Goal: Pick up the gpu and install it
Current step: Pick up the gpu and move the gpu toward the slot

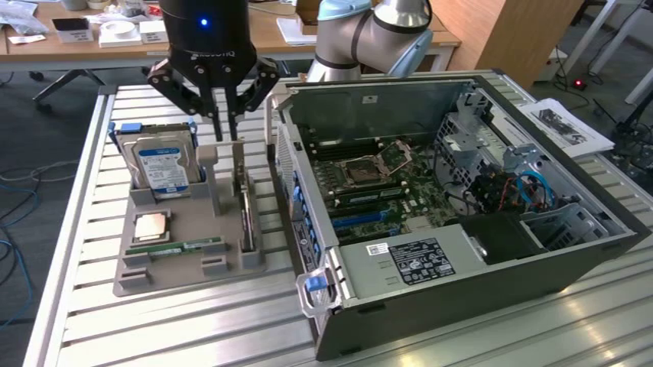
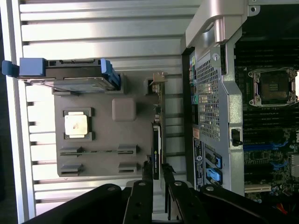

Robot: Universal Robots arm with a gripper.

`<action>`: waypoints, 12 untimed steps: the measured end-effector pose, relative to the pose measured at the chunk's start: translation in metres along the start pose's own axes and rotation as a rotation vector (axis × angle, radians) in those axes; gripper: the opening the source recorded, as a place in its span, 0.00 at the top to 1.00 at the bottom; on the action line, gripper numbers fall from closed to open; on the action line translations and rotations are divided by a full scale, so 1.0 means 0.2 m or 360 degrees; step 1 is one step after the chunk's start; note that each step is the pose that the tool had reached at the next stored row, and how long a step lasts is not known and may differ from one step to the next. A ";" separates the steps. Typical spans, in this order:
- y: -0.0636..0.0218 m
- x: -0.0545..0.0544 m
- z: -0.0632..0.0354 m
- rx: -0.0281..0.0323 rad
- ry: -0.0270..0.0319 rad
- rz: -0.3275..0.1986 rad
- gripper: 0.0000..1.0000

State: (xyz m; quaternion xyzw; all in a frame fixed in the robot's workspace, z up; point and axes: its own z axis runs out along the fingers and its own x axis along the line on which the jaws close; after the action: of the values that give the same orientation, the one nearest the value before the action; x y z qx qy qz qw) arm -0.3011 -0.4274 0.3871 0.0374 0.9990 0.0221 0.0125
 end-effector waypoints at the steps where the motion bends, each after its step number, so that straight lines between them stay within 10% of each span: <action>1: 0.000 0.00 0.000 0.00000 0.00000 0.0000 0.77; 6: 0.000 0.00 0.000 0.00000 0.00000 0.0000 0.58; 12: 0.000 0.00 0.005 -0.00001 -0.00002 0.0000 0.58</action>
State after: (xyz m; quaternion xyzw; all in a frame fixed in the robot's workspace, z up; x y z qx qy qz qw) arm -0.3012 -0.4274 0.3861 0.0374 0.9990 0.0221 0.0126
